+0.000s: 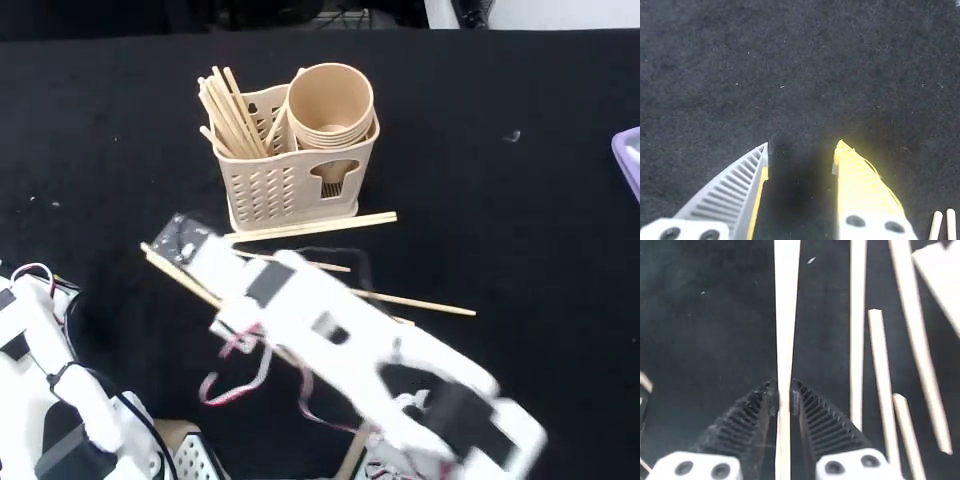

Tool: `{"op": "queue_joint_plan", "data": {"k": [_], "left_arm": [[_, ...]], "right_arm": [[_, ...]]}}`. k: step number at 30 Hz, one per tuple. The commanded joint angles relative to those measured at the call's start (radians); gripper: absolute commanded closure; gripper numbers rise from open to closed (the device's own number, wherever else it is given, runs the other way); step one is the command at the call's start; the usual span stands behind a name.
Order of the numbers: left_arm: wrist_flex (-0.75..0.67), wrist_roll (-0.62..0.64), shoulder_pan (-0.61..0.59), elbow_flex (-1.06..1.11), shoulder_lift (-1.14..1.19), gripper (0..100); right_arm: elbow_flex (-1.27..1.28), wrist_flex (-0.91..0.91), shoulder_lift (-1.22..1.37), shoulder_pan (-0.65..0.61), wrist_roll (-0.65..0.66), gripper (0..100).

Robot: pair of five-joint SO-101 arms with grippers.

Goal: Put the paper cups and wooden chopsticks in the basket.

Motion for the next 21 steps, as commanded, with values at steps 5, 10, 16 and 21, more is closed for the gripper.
{"op": "queue_joint_plan", "data": {"k": [5, 10, 16, 21], "left_arm": [[-0.015, -0.006, -0.007, -0.007, -0.003, 79], [-0.015, -0.006, -0.007, -0.007, -0.003, 79], [-0.014, -0.006, -0.005, -0.005, -0.003, 79], [-0.011, -0.006, -0.004, -0.004, -0.003, 79]], "right_arm": [[-0.002, 0.104, -0.466, 0.164, 0.078, 98.8], [-0.292, 0.153, -0.585, 0.184, 0.089, 98.8], [-0.529, -0.126, -0.490, 0.255, 0.081, 98.8], [-0.535, -0.416, -0.294, 0.304, 0.078, 98.7]]}}
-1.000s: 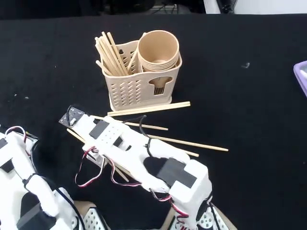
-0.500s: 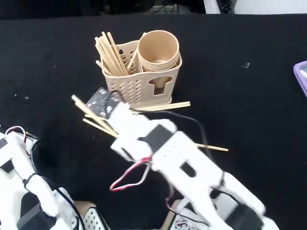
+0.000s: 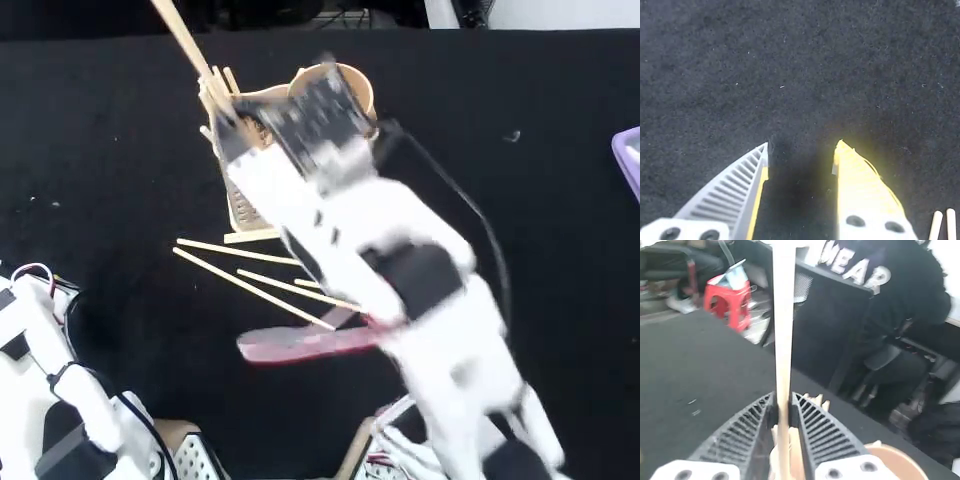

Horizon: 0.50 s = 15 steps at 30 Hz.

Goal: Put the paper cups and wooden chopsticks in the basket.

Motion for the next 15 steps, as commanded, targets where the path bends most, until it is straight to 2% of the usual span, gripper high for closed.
{"op": "queue_joint_plan", "data": {"k": [1, 4, 9, 15], "left_arm": [[-0.011, -0.006, -0.004, -0.004, -0.003, 79], [-0.011, -0.006, -0.004, -0.004, -0.003, 79], [-0.009, -0.006, -0.004, -0.004, -0.003, 79], [-0.009, -0.006, -0.005, -0.004, -0.003, 79]], "right_arm": [[-0.054, -0.261, 0.166, 0.049, -0.002, 98.7], [-0.056, -0.381, 0.257, 0.071, -0.032, 98.7], [-0.048, -0.479, 0.351, 0.109, -0.209, 98.7], [-0.012, -0.477, 0.406, 0.135, -0.224, 98.4]]}}
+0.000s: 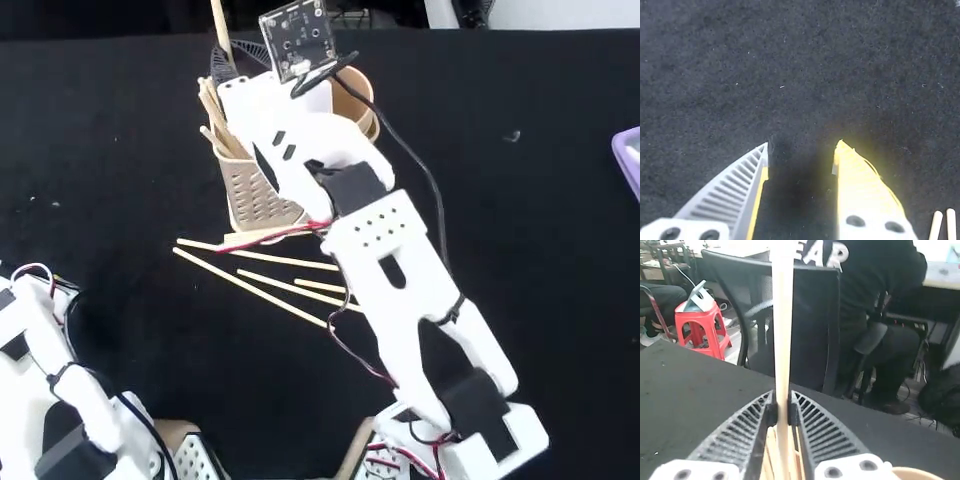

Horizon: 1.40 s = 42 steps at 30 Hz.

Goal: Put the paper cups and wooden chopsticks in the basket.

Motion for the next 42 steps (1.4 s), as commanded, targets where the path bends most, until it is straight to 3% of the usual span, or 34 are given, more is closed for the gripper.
{"op": "queue_joint_plan", "data": {"k": [1, 3, 8, 16, 18, 21, 25, 28, 33, 42], "left_arm": [[-0.009, -0.006, -0.005, -0.004, -0.003, 79], [-0.009, -0.006, -0.005, -0.004, -0.003, 79], [-0.009, -0.006, -0.007, -0.004, -0.003, 79], [-0.009, -0.006, -0.007, -0.004, -0.003, 79], [-0.009, -0.006, -0.007, -0.004, -0.003, 79], [-0.009, -0.006, -0.007, -0.004, -0.003, 79], [-0.009, -0.006, -0.005, -0.004, -0.003, 79], [-0.009, -0.006, -0.002, -0.004, -0.003, 79], [-0.009, -0.006, -0.002, -0.002, -0.003, 79], [-0.017, -0.006, -0.001, 0.012, -0.003, 79]], "right_arm": [[0.004, -0.026, 0.002, 0.021, -0.009, 98.3], [0.007, 0.009, 0.001, 0.017, -0.008, 97.0], [-0.071, 0.153, -0.001, 0.008, -0.011, 80.9], [-0.205, 0.381, -0.226, 0.008, -0.006, 86.4], [-0.206, 0.531, -0.325, 0.009, 0.028, 88.1], [-0.173, 0.856, -0.423, 0.005, 0.178, 89.8], [0.053, 1.160, -0.449, 0.011, 0.305, 89.9], [0.392, 1.079, -0.450, 0.006, 0.381, 87.8], [0.874, 0.589, -0.449, 0.012, 0.600, 74.5], [0.961, 0.512, -0.424, 0.166, 0.804, 75.8]]}}
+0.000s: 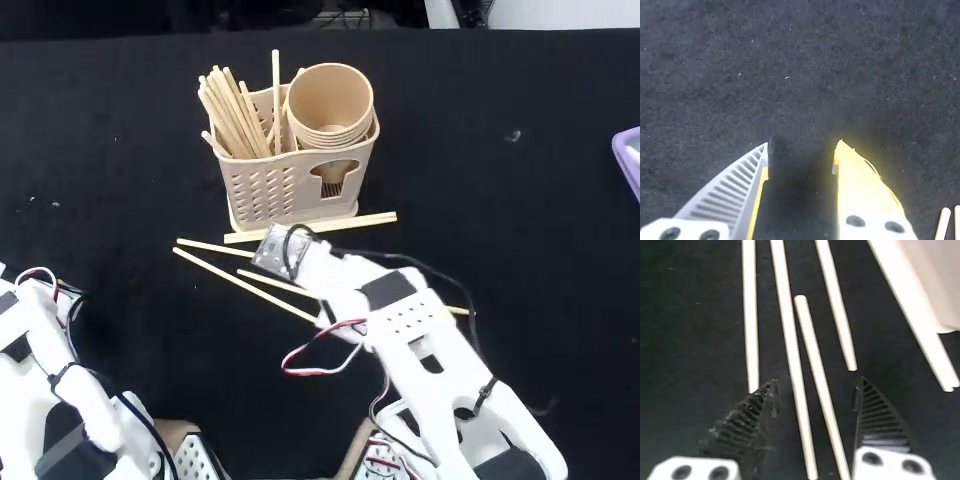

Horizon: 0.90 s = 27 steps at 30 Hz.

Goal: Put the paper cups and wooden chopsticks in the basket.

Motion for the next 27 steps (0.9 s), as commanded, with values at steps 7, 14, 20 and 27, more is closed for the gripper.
{"op": "queue_joint_plan", "data": {"k": [7, 14, 20, 27], "left_arm": [[-0.015, -0.006, -0.001, -0.015, -0.003, 79], [-0.015, -0.006, -0.004, -0.015, -0.003, 79], [-0.015, -0.006, -0.005, -0.015, -0.003, 79], [-0.015, -0.006, -0.005, -0.015, -0.003, 79]], "right_arm": [[-0.007, -0.120, 0.202, 0.222, 0.272, 75.8], [-0.061, -0.114, 0.318, 0.224, 0.307, 76.3], [-0.091, -0.044, 0.320, 0.226, 0.342, 76.3], [-0.213, 0.212, 0.168, 0.236, 0.331, 75.7]]}}
